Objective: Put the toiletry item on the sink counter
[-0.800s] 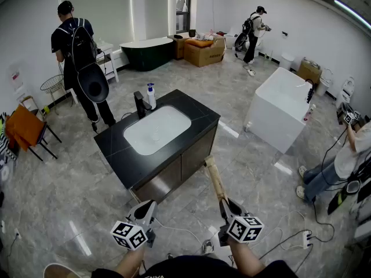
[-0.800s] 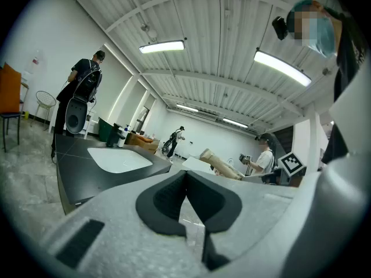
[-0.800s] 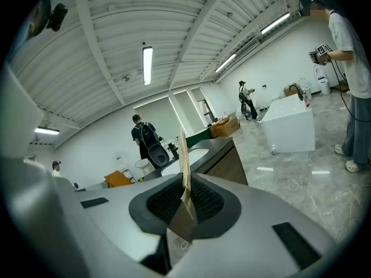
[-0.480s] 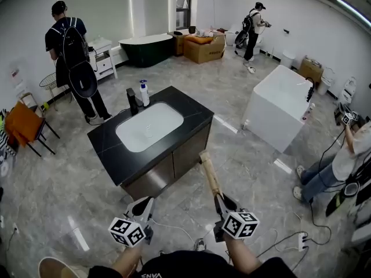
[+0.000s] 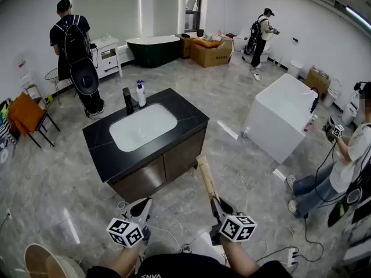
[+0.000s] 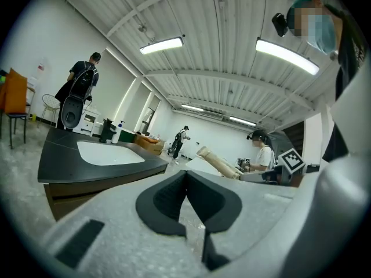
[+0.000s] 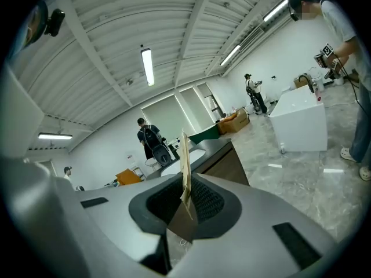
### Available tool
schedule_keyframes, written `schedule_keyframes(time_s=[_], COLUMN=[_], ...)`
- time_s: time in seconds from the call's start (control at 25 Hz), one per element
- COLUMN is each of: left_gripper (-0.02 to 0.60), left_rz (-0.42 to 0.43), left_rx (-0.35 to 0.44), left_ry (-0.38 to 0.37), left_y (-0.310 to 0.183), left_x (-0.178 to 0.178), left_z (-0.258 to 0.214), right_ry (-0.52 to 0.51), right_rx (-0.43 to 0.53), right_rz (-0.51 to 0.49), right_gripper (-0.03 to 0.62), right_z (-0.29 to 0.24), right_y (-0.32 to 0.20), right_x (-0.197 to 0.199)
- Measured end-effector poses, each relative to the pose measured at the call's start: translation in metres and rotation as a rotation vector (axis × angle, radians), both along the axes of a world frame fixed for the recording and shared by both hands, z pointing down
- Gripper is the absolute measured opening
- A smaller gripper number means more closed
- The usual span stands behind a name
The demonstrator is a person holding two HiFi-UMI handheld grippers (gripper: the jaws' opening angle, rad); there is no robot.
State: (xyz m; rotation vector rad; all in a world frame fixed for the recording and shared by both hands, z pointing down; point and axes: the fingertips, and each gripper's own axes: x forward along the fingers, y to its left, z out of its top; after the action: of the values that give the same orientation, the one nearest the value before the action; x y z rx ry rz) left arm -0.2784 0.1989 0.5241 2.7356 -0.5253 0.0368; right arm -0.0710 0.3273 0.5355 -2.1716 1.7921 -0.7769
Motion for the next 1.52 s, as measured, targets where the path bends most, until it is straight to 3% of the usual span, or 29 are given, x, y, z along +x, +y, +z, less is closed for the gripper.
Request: schedule_keyframes(time_s=[0.28, 0.64, 1.52], left_gripper=[0.009, 0.009, 0.009], left_rz=[-0.023, -0.052, 0.057], left_rx=[-0.030, -0.044, -0.029], left_ry=[-0.034, -0.037, -0.051], left_y=[0.015, -0.029, -0.250], left_x=[0.022, 0.056, 0.168], left_z=[0.011, 0.016, 0.007], right_ry=[-0.028, -0.050, -0.032], right_rx=[0.001, -0.024, -0.035], right_rz=[-0.014, -0.011, 0.081], right_gripper=[0.041, 0.041, 0.041], right_z=[0.003, 0.015, 0.003], right_y=[0.000, -0.040, -0.243], right_x=[0.034, 0.074, 0.170])
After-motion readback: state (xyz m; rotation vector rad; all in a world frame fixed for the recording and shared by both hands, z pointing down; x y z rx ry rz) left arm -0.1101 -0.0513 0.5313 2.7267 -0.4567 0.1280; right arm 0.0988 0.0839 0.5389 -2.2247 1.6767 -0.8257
